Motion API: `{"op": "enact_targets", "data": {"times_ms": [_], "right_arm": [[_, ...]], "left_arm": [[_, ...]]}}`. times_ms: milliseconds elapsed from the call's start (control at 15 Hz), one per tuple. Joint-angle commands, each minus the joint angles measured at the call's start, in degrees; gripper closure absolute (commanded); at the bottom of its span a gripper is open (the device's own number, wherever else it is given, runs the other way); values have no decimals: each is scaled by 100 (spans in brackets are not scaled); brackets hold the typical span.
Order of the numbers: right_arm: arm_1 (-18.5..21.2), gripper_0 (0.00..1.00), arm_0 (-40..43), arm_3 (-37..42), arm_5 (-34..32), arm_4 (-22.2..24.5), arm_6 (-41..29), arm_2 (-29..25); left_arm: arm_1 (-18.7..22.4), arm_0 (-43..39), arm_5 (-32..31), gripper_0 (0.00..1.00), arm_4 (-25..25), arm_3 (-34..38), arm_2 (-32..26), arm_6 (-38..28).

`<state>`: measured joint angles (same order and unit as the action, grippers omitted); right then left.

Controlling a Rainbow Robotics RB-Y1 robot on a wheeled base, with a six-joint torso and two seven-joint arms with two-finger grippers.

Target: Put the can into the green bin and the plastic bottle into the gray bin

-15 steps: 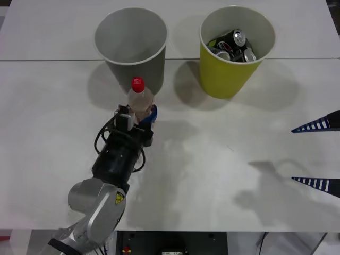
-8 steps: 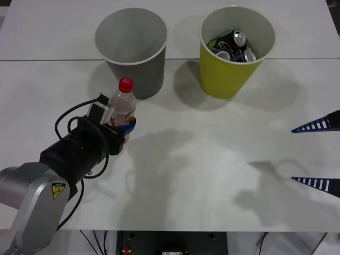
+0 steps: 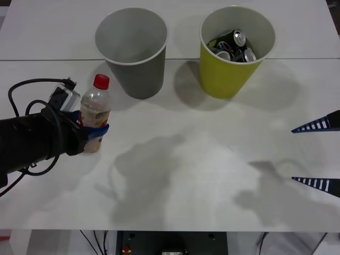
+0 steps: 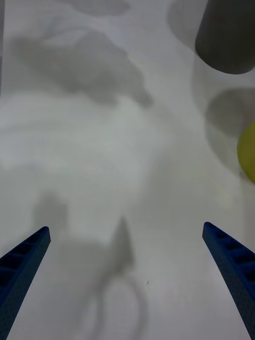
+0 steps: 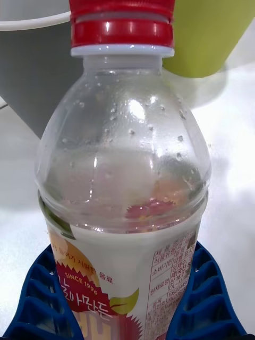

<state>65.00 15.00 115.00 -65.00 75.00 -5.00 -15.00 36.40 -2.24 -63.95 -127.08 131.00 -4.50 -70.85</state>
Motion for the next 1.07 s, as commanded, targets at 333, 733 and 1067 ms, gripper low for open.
{"op": "enact_targets", "data": {"times_ms": [333, 733, 1067], "right_arm": [[0, 0, 0, 0, 0, 0, 0, 0], [0, 0, 0, 0, 0, 0, 0, 0], [0, 0, 0, 0, 0, 0, 0, 0]], "left_arm": [[1493, 778, -821, 100, 632, -5, -60, -421], [2539, 2079, -1155, 100, 2134, -857, -60, -219], [2600, 4003, -2324, 100, 2679, -2184, 459, 1]]}}
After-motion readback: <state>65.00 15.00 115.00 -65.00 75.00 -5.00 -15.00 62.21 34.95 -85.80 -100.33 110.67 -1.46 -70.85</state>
